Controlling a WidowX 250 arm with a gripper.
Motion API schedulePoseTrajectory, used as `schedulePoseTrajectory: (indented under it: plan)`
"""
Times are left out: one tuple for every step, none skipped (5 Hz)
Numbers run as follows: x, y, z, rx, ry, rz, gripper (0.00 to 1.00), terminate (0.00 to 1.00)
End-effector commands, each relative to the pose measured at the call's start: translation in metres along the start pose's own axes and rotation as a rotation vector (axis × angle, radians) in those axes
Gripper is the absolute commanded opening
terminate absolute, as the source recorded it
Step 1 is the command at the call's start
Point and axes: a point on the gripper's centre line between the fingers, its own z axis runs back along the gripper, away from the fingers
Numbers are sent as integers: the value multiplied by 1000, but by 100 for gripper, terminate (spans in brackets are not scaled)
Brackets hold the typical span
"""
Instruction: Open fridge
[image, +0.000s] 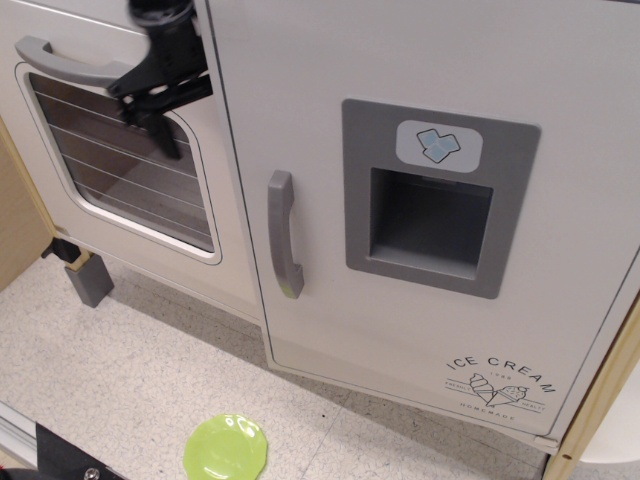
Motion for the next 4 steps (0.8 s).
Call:
schedulePoseTrajectory:
  plan:
    - [-20, 10, 20, 13, 8, -191, 100, 0]
    - [-43, 16, 27, 29, 65, -327, 100, 0]
    - [-70, 26, 29, 34, 72, -442, 100, 0]
    - [-103, 33, 29, 36, 73, -555, 100, 0]
